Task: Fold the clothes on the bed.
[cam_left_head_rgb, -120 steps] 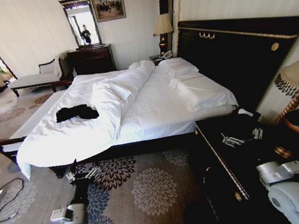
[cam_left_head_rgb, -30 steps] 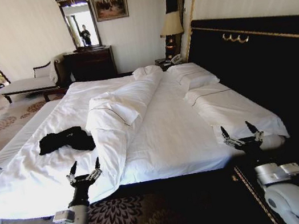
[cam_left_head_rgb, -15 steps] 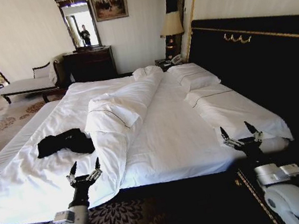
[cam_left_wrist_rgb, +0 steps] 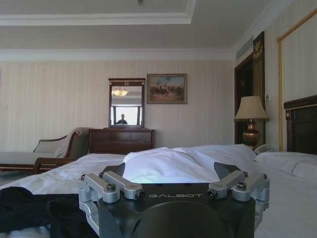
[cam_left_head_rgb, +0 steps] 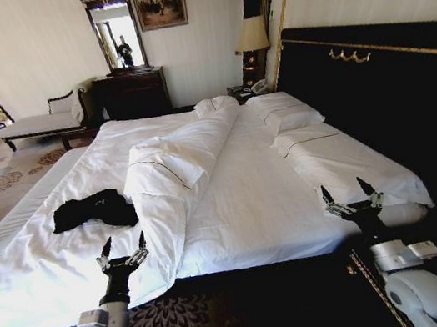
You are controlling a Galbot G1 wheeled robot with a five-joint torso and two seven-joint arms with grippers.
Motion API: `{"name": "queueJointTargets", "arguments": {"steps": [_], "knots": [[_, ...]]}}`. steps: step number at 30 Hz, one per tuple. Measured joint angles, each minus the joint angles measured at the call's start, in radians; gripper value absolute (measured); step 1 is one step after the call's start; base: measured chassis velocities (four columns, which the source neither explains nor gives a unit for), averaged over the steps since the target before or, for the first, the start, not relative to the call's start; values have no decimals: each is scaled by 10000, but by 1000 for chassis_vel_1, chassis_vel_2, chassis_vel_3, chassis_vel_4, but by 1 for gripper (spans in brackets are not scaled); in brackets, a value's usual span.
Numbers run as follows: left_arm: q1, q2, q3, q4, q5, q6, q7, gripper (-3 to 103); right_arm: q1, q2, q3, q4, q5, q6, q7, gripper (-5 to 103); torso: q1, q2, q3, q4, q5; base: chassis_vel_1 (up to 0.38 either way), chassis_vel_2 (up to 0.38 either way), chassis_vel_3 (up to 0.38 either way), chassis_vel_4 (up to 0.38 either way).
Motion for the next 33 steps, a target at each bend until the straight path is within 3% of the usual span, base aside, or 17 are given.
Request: {"name": "queueJointTargets", "arguments": {"steps": [17,33], "knots": [[-12,14,-3,127,3,-3,8,100,207,17,-224,-251,-88,-15,86,100,0,0,0,0,2,17,16,-16,-22],[-71,-34,25,280,79,-54,28,100,294,87,-389,-361,4,160,19,100,-2,1,-1,1,-5,169,163,-152,-166]]}}
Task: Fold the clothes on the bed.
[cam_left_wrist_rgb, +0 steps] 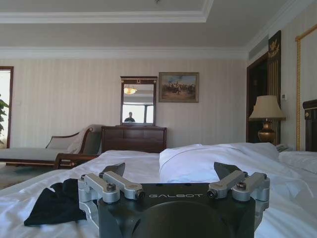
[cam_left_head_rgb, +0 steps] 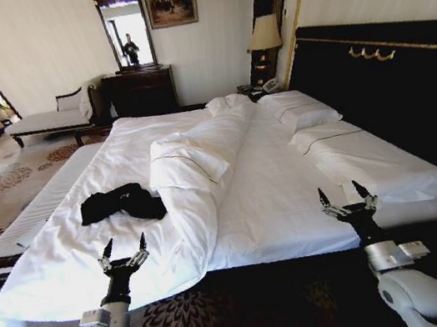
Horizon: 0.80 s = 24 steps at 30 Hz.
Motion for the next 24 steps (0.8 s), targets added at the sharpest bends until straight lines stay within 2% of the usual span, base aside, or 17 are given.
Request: {"name": "queueJointTargets", "arguments": {"steps": [5,14,24], "knots": [[8,-21,13,1,9,-17,10,100,-8,41,20,7,-57,32,-81,100,1,-1,1,-2,16,3,-10,-1,-6],[41,-28,-3,-41,14,-42,17,100,-69,93,77,65,-157,7,-72,100,3,-2,2,-1,2,-37,-23,17,5],[96,-66,-12,-103,26,-84,25,100,-140,160,71,116,-197,7,-63,100,-1,0,0,-2,9,-8,119,13,-106]]}}
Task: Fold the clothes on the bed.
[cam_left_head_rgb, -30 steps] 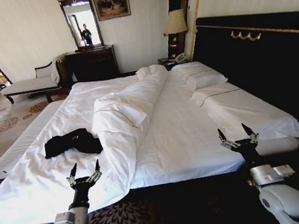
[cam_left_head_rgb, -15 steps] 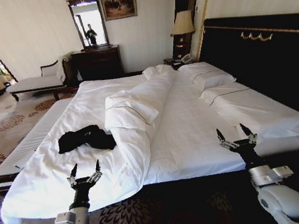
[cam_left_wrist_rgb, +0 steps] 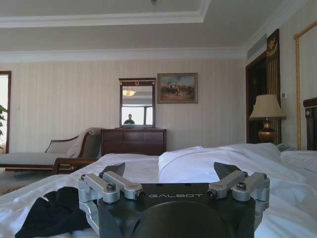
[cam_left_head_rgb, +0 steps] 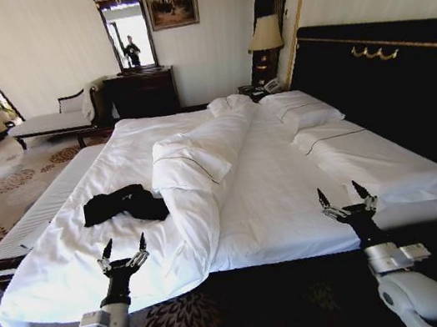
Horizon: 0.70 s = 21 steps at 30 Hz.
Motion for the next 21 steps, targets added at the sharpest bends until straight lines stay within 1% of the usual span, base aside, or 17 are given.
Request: {"name": "queueJointTargets", "arguments": {"steps": [6,7,10,14,17,21], "knots": [[0,-8,-10,-10,3,-8,4,100,30,3,-99,12,99,108,12,100,7,-2,3,0,-5,-69,288,65,-289],[-4,-7,-22,-10,3,-8,4,100,50,-13,-124,16,120,128,7,100,15,-5,5,5,-7,-32,261,27,-188],[-4,-9,-25,-10,3,-9,4,100,57,-27,-134,20,131,141,-6,100,18,-6,7,4,-11,-20,192,30,-122],[-1,-41,-24,-9,4,-19,7,100,59,-21,-192,10,109,163,-52,100,1,-3,1,0,2,-3,17,9,-6],[5,-52,-23,-10,6,-23,11,100,61,-4,-215,-11,69,167,-64,100,-6,2,-3,-4,2,-3,-42,-9,37],[26,-71,-23,-16,22,-34,14,100,115,5,-278,-48,60,179,-20,100,-7,3,-3,-2,0,13,-64,-16,26]]}}
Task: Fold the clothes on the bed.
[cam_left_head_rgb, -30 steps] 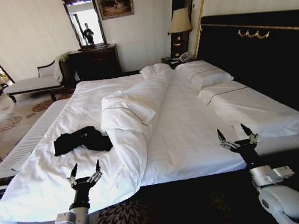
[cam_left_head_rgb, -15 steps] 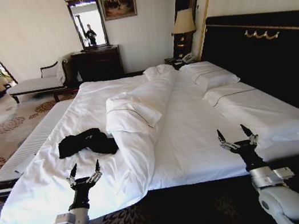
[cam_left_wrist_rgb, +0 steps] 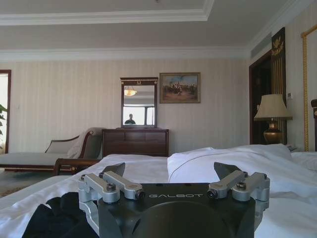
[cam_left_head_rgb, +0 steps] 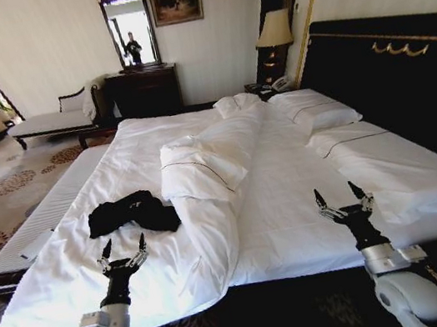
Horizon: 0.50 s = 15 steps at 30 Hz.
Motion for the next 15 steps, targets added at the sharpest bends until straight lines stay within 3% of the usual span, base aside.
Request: {"name": "queueJointTargets", "arguments": {"steps": [5,9,13,14,15], "knots": [[42,-24,-13,-48,27,-8,0,100,140,-90,-143,-86,126,36,54,100,13,-4,5,2,-5,0,0,0,0],[92,-24,-64,-162,31,-8,-6,100,431,-541,-648,-12,1138,-421,461,100,14,-5,6,1,-3,-1,13,3,-4],[239,3,-232,-412,98,-8,-32,100,1182,-1375,-1552,357,4612,-1292,928,100,10,-3,4,1,-2,0,0,0,0],[239,3,-232,-412,98,-8,-32,100,1182,-1375,-1552,357,4612,-1292,928,100,10,-3,4,1,-2,0,0,0,0],[302,5,-279,-469,121,-11,-37,100,1450,-1542,-1735,363,5388,-1419,945,100,10,-3,4,2,-3,0,0,0,0]]}}
